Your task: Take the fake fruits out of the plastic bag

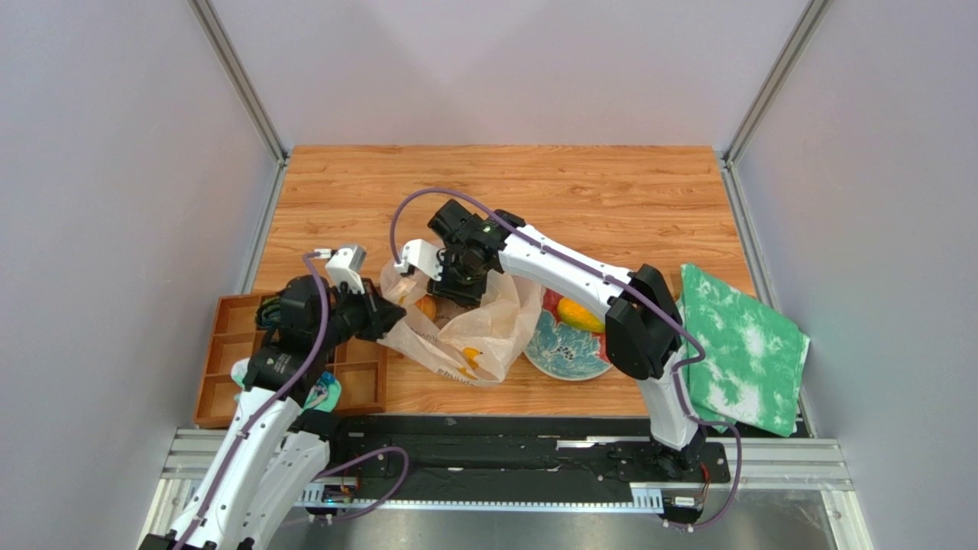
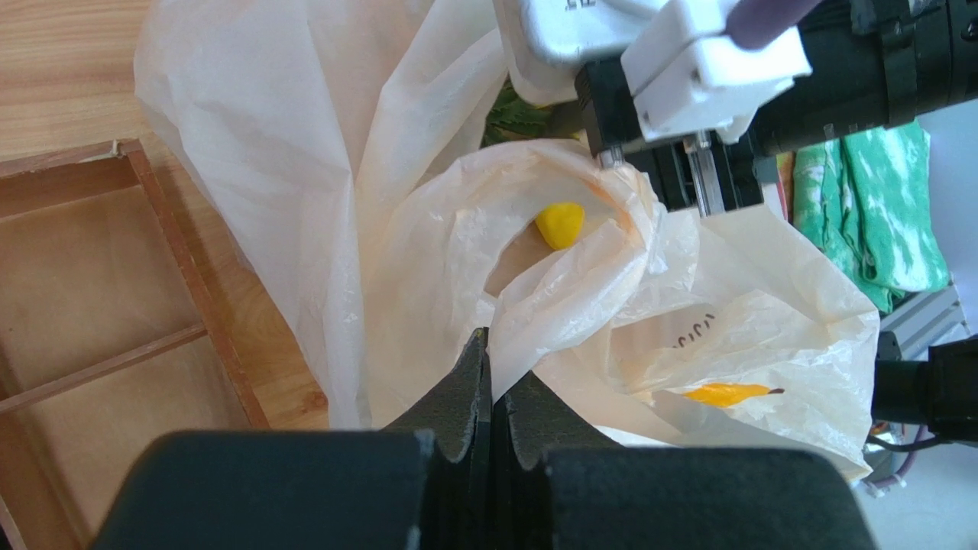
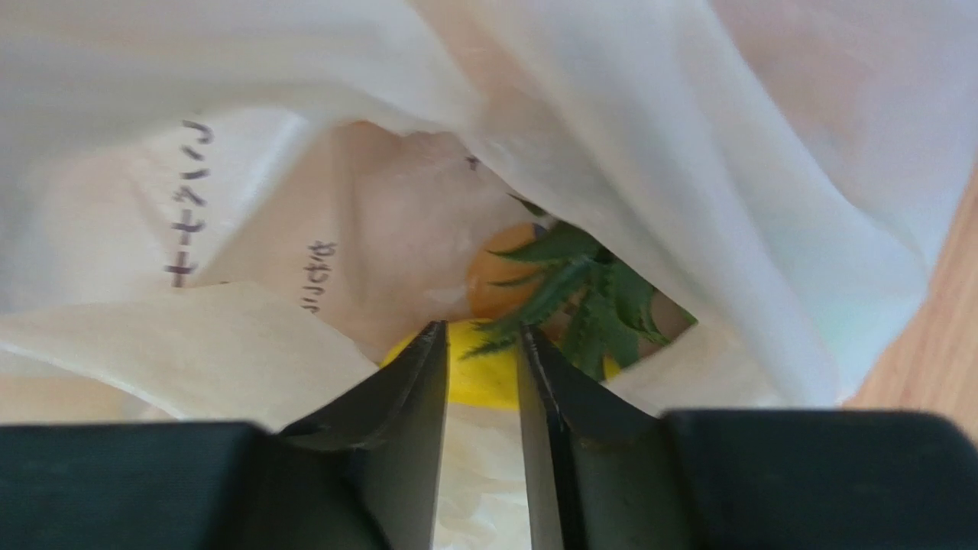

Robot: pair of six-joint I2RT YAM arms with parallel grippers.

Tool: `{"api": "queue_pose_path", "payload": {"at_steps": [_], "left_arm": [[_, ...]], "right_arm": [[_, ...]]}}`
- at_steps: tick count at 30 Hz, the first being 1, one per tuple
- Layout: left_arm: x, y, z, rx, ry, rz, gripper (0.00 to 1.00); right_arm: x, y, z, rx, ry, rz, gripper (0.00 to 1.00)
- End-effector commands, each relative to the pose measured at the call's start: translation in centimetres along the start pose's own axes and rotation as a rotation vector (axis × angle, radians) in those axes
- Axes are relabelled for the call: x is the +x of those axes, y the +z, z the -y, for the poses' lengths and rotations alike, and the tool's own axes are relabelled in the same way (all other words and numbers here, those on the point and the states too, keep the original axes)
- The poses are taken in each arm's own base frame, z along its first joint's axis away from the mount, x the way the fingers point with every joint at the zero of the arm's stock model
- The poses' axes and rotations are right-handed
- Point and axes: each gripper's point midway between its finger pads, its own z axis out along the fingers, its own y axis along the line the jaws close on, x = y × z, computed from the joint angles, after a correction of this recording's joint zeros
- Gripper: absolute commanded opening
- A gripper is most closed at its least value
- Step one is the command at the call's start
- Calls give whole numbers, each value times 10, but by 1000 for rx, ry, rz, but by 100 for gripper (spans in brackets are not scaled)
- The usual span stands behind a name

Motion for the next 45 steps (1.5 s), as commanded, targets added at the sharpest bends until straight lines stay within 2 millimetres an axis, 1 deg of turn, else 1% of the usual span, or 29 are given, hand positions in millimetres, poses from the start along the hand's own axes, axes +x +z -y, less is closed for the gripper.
{"api": "queue_pose_path", "payload": {"at_steps": [1, 3, 4, 6, 7, 8, 10, 12, 13, 14, 16, 18, 24, 29, 31, 35, 36, 37, 38, 40, 41, 43, 44, 45], "left_arm": [[-6, 2, 9, 54, 2, 17, 0], [-6, 2, 11, 68, 5, 11, 0], [-4, 2, 14, 83, 6, 4, 0], [-5, 3, 16, 100, 11, 0, 0], [-4, 2, 20, 122, 13, -6, 0], [-4, 3, 22, 134, 13, -10, 0], [-8, 1, 26, 147, 7, -11, 0], [-7, 2, 24, 128, -37, -30, 0], [-9, 2, 24, 128, -50, -33, 0], [-10, 2, 23, 125, -64, -35, 0], [-11, 5, 24, 136, -78, -46, 0], [-11, 7, 24, 140, -86, -57, 0], [-9, 11, 22, 138, -91, -85, 0], [-10, 14, 23, 152, -93, -96, 0], [-11, 15, 23, 153, -87, -99, 0], [-8, 14, 21, 148, -83, -113, 0], [-7, 14, 20, 150, -80, -117, 0], [-6, 15, 19, 148, -80, -120, 0], [-4, 14, 19, 147, -82, -126, 0], [-3, 15, 18, 145, -80, -129, 0], [-3, 14, 18, 147, -80, -132, 0], [-3, 14, 18, 149, -79, -131, 0], [-4, 14, 19, 151, -78, -128, 0], [-4, 14, 19, 152, -77, -126, 0]], "right_arm": [[-7, -15, 29, 139, -48, -11, 48], [-2, -14, 36, 163, -69, -37, 53], [3, -14, 40, 175, -74, -55, 57], [9, -15, 47, 179, -75, -63, 61], [10, -13, 47, 170, -92, -64, 64], [11, -13, 50, 167, -95, -61, 65], [6, -12, 47, 136, -118, -36, 66], [3, -8, 45, 119, -123, -23, 67], [-1, -7, 46, 118, -125, -11, 67], [0, -1, 46, 110, -121, -18, 67], [-1, 2, 49, 112, -120, -21, 67], [4, 9, 50, 100, -115, -36, 66], [14, 18, 47, 50, -100, -43, 64], [10, 24, 48, 26, -90, -22, 63], [11, 30, 48, 16, -87, -25, 63], [5, 33, 51, 0, -69, 4, 63], [1, 32, 51, -3, -69, 15, 63], [1, 31, 53, -4, -62, 18, 61], [2, 34, 53, -9, -61, 17, 58], [1, 31, 53, -21, -61, 17, 52], [1, 32, 51, -29, -59, 14, 45], [4, 33, 48, -53, -47, 16, 39], [4, 31, 47, -56, -45, 21, 32], [4, 32, 44, -68, -45, 23, 29]]}}
